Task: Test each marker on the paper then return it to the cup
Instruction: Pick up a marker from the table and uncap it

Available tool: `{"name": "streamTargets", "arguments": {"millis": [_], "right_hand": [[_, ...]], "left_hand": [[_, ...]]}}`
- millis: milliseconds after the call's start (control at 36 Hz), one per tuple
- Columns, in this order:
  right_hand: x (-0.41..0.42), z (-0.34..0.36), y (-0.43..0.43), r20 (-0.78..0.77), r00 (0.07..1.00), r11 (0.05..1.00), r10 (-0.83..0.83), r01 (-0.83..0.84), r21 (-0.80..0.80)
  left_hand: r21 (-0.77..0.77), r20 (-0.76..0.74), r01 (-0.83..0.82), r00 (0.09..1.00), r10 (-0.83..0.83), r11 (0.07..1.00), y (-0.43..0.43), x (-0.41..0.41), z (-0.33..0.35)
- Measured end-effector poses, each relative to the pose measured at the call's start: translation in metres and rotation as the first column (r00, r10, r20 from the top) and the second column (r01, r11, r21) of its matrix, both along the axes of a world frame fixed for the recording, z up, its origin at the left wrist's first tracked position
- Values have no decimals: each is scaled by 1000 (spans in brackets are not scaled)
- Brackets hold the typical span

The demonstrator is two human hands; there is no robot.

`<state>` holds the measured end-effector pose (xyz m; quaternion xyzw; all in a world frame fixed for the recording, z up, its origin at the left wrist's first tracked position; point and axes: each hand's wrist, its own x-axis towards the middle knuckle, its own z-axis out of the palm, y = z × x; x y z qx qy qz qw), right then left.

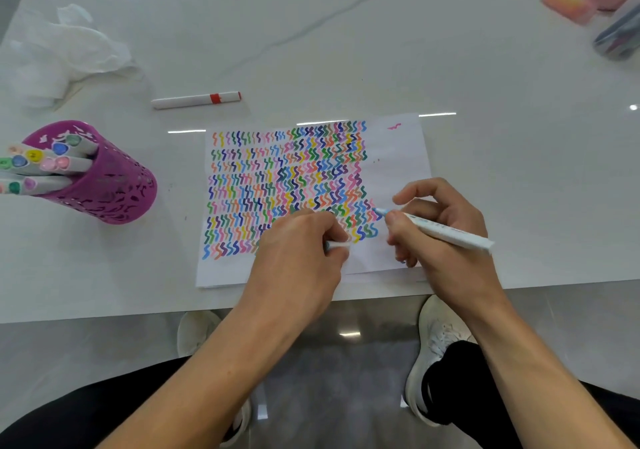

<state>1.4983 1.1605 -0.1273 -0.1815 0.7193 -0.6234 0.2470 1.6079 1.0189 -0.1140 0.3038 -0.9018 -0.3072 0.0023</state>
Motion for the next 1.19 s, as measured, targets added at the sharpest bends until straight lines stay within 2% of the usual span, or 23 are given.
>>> {"name": "streamTargets", "arguments": {"millis": [83,167,306,389,444,528,694,833,1000,1139,1194], "right_hand": [[2,8,-3,-40,999,1000,8,-9,-24],[4,18,-8,-46,999,998,15,-18,-67],[10,33,-18,88,996,973,19,2,-230],[13,39,-24,101,994,965,28,0,-261],[15,42,-28,85,996,965,28,-5,-263],[17,42,-31,75,997,968,5,14,-250],[20,39,-35,50,999,978,19,-8,-207],[21,38,-37,44,999,978,30,-20,-208],[25,38,-40,24,999,977,22,-16,-213],[26,37,-41,83,996,971,-10,30,-236],[29,34,-42,118,993,967,-14,43,-253]], "left_hand": [[78,-73,-63,995,69,995,-4,3,5],[321,-186,-127,963,195,938,-12,5,11],[714,-259,-104,880,399,692,-21,9,22],[816,-253,-69,850,463,574,-21,10,26],[838,-251,-57,842,477,542,-21,12,26],[839,-275,-36,833,480,543,-20,13,26],[748,-340,-2,857,387,663,-19,17,25],[705,-374,15,857,354,709,-19,17,26],[736,-378,43,854,358,675,-19,18,27],[803,-347,24,832,433,596,-17,17,26],[806,-336,5,826,452,591,-16,16,25]]}}
